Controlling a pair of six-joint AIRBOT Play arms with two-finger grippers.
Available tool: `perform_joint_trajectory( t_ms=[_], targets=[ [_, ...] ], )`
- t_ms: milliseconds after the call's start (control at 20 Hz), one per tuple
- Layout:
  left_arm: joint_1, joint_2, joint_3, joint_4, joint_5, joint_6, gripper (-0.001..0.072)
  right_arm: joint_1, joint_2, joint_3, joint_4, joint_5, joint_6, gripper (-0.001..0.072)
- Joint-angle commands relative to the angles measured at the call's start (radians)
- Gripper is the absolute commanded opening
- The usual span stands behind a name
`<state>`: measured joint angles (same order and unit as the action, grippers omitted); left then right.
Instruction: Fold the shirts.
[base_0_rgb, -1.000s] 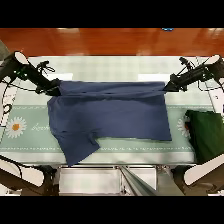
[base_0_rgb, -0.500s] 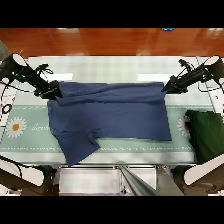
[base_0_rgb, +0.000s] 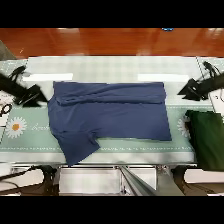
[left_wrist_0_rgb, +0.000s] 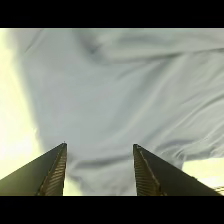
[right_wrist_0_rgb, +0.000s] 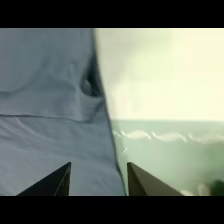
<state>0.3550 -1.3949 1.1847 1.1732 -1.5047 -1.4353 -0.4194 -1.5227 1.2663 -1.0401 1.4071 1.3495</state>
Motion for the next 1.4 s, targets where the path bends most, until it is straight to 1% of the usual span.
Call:
perform_joint_trajectory(
  t_ms=[0, 50, 150, 250, 300, 450, 600, 700, 850, 1050, 1100, 1150, 1200, 1250, 1350],
  targets=[
    [0.216, 0.275, -0.35, -0.07, 0.122, -0.007, 0.0504, -0.101, 0.251, -0.348, 0.136, -0.166, -0.11, 0.0411],
    [0.277, 0.356, -0.465, -0.143, 0.182, -0.024, 0.0504, -0.112, 0.319, -0.455, 0.182, -0.204, -0.128, 0.0411],
    [0.333, 0.464, -0.641, -0.252, 0.231, 0.003, 0.0504, -0.111, 0.41, -0.594, 0.197, -0.248, -0.14, 0.0411],
    [0.33, 0.486, -0.728, -0.252, 0.211, 0.05, 0.0504, -0.1, 0.477, -0.664, 0.223, -0.287, -0.14, 0.0411],
    [0.33, 0.479, -0.75, -0.237, 0.195, 0.06, 0.0504, -0.1, 0.492, -0.666, 0.228, -0.282, -0.14, 0.0411],
    [0.33, 0.474, -0.785, -0.15, 0.185, 0.059, 0.0504, -0.1, 0.502, -0.666, 0.239, -0.269, -0.14, 0.0411],
    [0.325, 0.469, -0.798, -0.16, 0.195, 0.056, 0.0504, -0.1, 0.502, -0.666, 0.24, -0.266, -0.14, 0.0411],
    [0.298, 0.439, -0.798, -0.154, 0.198, 0.056, 0.0504, -0.1, 0.502, -0.666, 0.24, -0.261, -0.14, 0.0411],
    [0.227, 0.355, -0.798, -0.17, 0.247, 0.064, 0.0504, -0.1, 0.502, -0.666, 0.24, -0.256, -0.14, 0.0411],
    [0.058, 0.263, -0.797, -0.191, 0.342, 0.066, 0.05, -0.1, 0.502, -0.666, 0.27, -0.231, -0.129, 0.041],
    [0.027, 0.244, -0.792, -0.19, 0.36, 0.067, 0.0409, -0.103, 0.502, -0.662, 0.266, -0.217, -0.132, 0.041],
    [0.013, 0.23, -0.786, -0.19, 0.369, 0.067, 0.01, -0.113, 0.502, -0.655, 0.246, -0.198, -0.132, 0.041],
    [0.013, 0.23, -0.779, -0.19, 0.367, 0.073, 0.0021, -0.13, 0.502, -0.645, 0.211, -0.17, -0.132, 0.041],
    [0.013, 0.231, -0.768, -0.185, 0.349, 0.075, 0.0021, -0.156, 0.502, -0.639, 0.159, -0.131, -0.128, 0.041],
    [0.013, 0.231, -0.745, -0.179, 0.304, 0.109, 0.0021, -0.192, 0.502, -0.642, 0.047, -0.021, -0.058, 0.041]
  ],
)
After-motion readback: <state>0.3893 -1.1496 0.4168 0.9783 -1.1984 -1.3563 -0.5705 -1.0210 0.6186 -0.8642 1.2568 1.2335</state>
